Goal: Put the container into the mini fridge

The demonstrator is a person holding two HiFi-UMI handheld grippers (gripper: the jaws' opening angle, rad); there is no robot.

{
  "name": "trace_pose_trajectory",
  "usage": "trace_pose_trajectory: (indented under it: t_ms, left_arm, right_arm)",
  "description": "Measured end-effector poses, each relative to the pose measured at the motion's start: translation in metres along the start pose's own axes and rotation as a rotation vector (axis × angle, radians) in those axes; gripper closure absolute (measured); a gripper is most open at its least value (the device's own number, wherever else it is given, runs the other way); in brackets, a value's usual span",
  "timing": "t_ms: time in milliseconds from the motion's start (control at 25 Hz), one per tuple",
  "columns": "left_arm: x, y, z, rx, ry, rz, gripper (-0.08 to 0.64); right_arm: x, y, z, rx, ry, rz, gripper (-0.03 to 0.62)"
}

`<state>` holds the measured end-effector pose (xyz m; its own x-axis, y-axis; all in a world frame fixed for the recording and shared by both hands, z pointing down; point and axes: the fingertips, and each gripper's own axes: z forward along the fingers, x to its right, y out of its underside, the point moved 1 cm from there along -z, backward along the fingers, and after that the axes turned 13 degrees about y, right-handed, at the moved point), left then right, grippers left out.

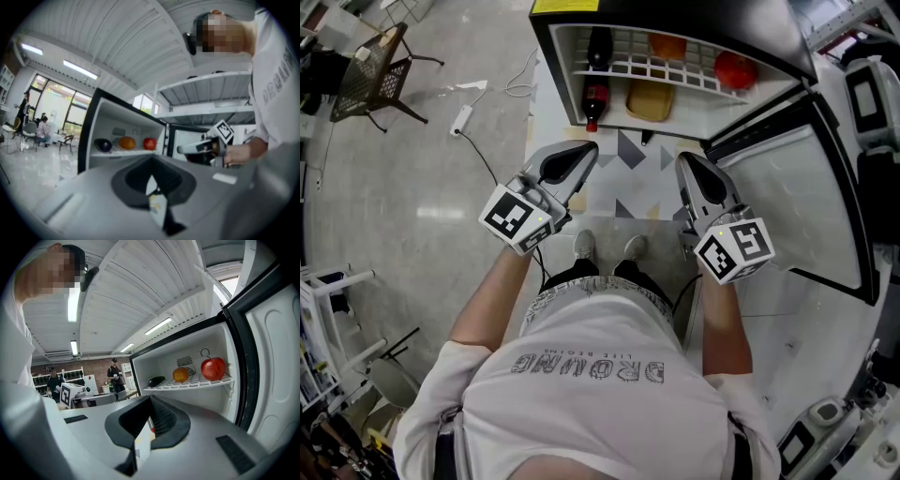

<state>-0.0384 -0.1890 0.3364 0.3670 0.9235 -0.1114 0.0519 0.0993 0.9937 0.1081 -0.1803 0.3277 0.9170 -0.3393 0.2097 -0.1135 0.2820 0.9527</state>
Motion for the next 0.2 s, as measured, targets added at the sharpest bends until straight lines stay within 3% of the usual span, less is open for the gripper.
trace_pose_trajectory:
  t_ms: [200]
  left_arm:
    - [-0.0017, 0.0012, 0.001, -0.001, -0.001, 0.0, 0.555]
  right_arm:
    - [0.0022, 0.002, 0.0021, -0.003, -0.001, 0.0, 0.592]
